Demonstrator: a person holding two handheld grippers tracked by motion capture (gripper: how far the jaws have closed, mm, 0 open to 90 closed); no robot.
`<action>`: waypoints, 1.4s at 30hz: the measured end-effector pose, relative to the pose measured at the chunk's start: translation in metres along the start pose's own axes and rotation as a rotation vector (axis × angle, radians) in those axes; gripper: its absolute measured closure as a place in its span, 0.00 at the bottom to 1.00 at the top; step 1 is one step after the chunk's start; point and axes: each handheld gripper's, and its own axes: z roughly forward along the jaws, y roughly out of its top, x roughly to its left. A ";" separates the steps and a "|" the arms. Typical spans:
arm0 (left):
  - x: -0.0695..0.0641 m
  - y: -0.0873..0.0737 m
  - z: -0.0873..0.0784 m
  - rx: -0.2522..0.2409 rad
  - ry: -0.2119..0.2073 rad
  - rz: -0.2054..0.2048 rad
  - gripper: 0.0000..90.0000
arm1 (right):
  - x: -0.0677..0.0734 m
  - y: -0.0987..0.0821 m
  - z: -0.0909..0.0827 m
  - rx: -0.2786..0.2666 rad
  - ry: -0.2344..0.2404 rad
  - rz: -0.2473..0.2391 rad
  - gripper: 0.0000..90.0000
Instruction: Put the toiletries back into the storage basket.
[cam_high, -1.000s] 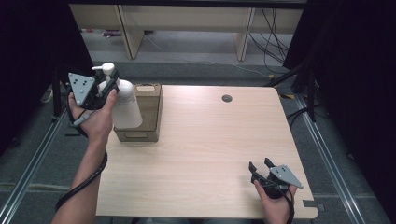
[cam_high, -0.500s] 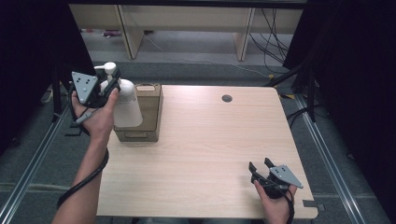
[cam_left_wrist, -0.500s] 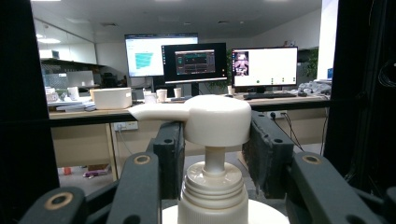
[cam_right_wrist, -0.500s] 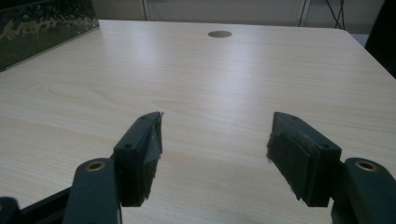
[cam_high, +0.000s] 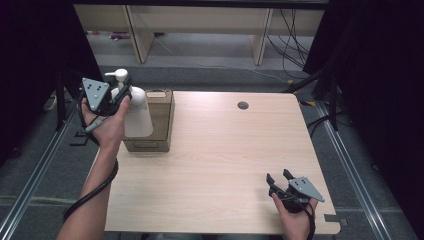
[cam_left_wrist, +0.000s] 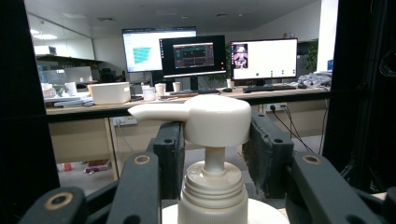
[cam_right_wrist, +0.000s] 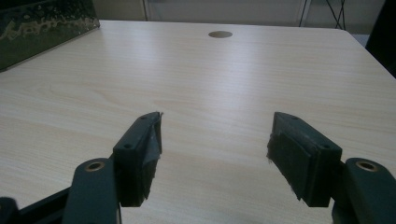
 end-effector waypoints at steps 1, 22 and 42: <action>0.000 -0.001 0.000 0.000 0.000 0.001 0.66 | 0.000 0.000 0.000 0.003 0.001 0.004 0.39; 0.000 -0.013 0.003 0.023 0.008 0.023 0.66 | 0.003 0.000 0.000 0.008 0.005 0.029 0.39; -0.004 -0.027 0.001 0.054 0.008 0.021 0.66 | 0.001 0.000 -0.001 0.013 -0.001 0.000 0.39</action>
